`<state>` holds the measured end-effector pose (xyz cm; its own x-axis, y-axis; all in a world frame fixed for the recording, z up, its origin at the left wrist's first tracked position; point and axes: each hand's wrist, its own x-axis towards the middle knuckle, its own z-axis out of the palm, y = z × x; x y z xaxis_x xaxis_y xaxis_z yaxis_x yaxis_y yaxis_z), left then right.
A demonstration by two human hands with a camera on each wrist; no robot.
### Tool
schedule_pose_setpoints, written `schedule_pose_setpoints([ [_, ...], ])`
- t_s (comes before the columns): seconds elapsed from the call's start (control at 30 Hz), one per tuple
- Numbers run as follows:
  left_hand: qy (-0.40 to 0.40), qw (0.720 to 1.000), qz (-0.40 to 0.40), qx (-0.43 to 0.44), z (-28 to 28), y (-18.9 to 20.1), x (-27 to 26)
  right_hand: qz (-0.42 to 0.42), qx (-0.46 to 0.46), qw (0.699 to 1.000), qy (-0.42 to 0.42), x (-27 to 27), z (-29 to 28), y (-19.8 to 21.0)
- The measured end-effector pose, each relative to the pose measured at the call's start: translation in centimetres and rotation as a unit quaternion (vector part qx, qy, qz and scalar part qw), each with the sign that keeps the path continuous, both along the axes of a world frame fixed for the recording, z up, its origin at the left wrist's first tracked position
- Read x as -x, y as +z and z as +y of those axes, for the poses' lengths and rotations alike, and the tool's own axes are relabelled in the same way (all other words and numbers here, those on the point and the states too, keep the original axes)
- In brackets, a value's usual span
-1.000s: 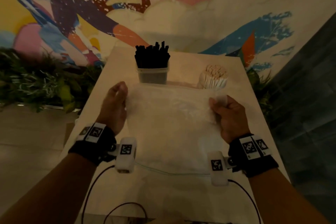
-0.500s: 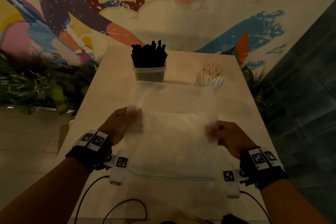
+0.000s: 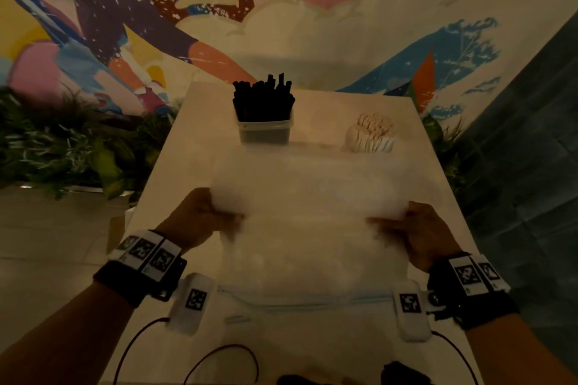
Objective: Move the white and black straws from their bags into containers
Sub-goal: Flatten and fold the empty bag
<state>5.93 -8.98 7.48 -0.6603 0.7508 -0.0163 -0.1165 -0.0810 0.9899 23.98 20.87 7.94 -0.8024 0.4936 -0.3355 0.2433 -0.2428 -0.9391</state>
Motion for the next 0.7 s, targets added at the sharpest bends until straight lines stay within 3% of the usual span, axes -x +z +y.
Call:
schedule_pose_setpoints([
  [0.1, -0.014, 0.994, 0.094, -0.046, -0.3, 0.4, 0.9, 0.012, -0.036, 0.999, 0.013, -0.1, 1.0, 0.3],
  [0.27, -0.082, 0.986, 0.115, 0.082, -0.8, 0.0, 2.2, 0.018, -0.184, 0.982, 0.044, -0.5, 1.6, 0.9],
  [0.3, -0.128, 0.973, 0.129, 0.139, -0.9, 0.3, 2.3, 0.019, -0.212, 0.976, 0.053, -0.6, 1.7, 1.0],
  [0.37, -0.210, 0.921, 0.190, 0.267, -1.5, 1.0, 2.9, 0.039, -0.271, 0.958, 0.087, -0.8, 1.9, 1.0],
  [0.4, -0.208, 0.893, 0.245, 0.314, -1.5, 1.5, 2.9, 0.060, -0.296, 0.946, 0.116, -0.7, 1.7, 1.3],
  [0.43, -0.166, 0.877, 0.307, 0.330, -1.0, 2.2, 2.7, 0.076, -0.325, 0.931, 0.151, -0.7, 1.6, 1.5],
  [0.5, -0.063, 0.870, 0.393, 0.290, 1.1, 3.5, 1.3, 0.107, -0.399, 0.890, 0.194, -0.5, 0.8, 1.9],
  [0.53, -0.049, 0.869, 0.413, 0.267, 2.5, 3.8, 0.4, 0.120, -0.428, 0.871, 0.208, -0.3, 0.4, 2.0],
  [0.6, -0.107, 0.849, 0.425, 0.297, 6.1, 3.6, -1.6, 0.135, -0.475, 0.839, 0.231, 0.3, -0.4, 2.4],
  [0.7, -0.176, 0.790, 0.424, 0.408, 9.8, 1.9, -3.4, 0.136, -0.552, 0.784, 0.248, 0.9, -1.0, 3.0],
])
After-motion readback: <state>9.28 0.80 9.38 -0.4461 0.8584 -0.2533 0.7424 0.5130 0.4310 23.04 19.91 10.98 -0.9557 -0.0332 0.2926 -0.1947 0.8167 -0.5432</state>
